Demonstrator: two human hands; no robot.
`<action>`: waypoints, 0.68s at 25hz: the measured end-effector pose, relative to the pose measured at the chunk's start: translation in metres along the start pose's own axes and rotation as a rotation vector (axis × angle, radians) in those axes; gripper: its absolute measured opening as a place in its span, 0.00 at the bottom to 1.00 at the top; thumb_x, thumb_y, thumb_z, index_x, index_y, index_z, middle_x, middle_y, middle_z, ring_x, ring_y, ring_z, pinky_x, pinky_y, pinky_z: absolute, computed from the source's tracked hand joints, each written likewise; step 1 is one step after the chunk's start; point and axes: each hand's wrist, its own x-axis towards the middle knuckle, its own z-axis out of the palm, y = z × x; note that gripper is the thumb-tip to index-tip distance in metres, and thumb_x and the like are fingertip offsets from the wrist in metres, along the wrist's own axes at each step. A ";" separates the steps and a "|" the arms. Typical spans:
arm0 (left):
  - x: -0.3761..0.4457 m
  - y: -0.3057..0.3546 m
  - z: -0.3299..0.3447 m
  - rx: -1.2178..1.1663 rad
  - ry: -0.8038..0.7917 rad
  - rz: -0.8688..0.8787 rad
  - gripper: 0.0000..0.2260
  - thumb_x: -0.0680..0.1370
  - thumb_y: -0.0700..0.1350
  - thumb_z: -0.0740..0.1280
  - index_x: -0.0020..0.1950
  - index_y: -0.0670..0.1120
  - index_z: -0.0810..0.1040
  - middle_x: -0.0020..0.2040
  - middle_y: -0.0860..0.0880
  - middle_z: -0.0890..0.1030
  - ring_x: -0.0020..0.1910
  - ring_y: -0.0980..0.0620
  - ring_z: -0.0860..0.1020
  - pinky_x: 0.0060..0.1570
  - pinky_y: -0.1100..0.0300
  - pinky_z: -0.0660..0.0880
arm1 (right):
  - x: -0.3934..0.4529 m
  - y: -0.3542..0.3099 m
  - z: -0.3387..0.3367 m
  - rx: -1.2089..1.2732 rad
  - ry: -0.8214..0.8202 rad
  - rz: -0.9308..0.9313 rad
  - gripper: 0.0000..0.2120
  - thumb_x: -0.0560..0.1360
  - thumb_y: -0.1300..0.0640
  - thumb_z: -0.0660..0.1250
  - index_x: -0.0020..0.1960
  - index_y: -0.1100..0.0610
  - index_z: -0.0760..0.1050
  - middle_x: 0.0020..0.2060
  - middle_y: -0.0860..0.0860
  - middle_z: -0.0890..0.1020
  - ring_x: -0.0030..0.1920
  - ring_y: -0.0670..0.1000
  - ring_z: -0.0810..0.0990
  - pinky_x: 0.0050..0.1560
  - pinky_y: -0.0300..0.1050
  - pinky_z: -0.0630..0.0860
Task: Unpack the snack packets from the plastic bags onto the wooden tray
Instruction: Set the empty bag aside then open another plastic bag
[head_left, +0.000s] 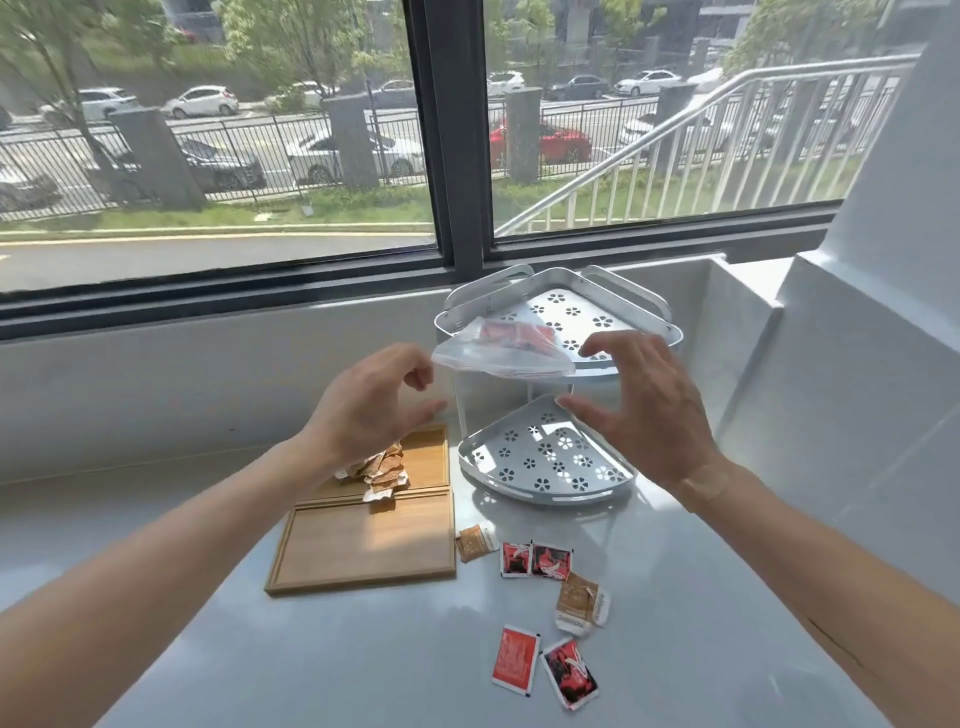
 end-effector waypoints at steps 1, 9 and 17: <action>0.004 0.002 -0.008 0.026 0.044 0.019 0.14 0.72 0.50 0.74 0.50 0.45 0.74 0.45 0.50 0.80 0.40 0.52 0.78 0.38 0.62 0.75 | 0.009 -0.005 -0.001 -0.016 -0.039 -0.035 0.25 0.66 0.49 0.78 0.58 0.55 0.74 0.54 0.52 0.81 0.55 0.56 0.76 0.54 0.53 0.74; 0.027 0.013 -0.012 0.132 -0.008 0.125 0.14 0.76 0.48 0.72 0.60 0.48 0.77 0.60 0.48 0.77 0.52 0.50 0.78 0.42 0.60 0.76 | 0.036 -0.014 0.008 -0.132 -0.191 -0.173 0.10 0.72 0.50 0.72 0.50 0.52 0.79 0.50 0.49 0.83 0.55 0.58 0.77 0.54 0.54 0.72; 0.039 0.015 -0.019 0.052 0.097 0.067 0.06 0.81 0.43 0.65 0.54 0.47 0.80 0.51 0.50 0.84 0.48 0.49 0.81 0.41 0.54 0.78 | 0.046 -0.025 0.004 -0.055 -0.092 -0.066 0.02 0.75 0.56 0.71 0.45 0.54 0.81 0.39 0.49 0.86 0.47 0.57 0.80 0.47 0.53 0.75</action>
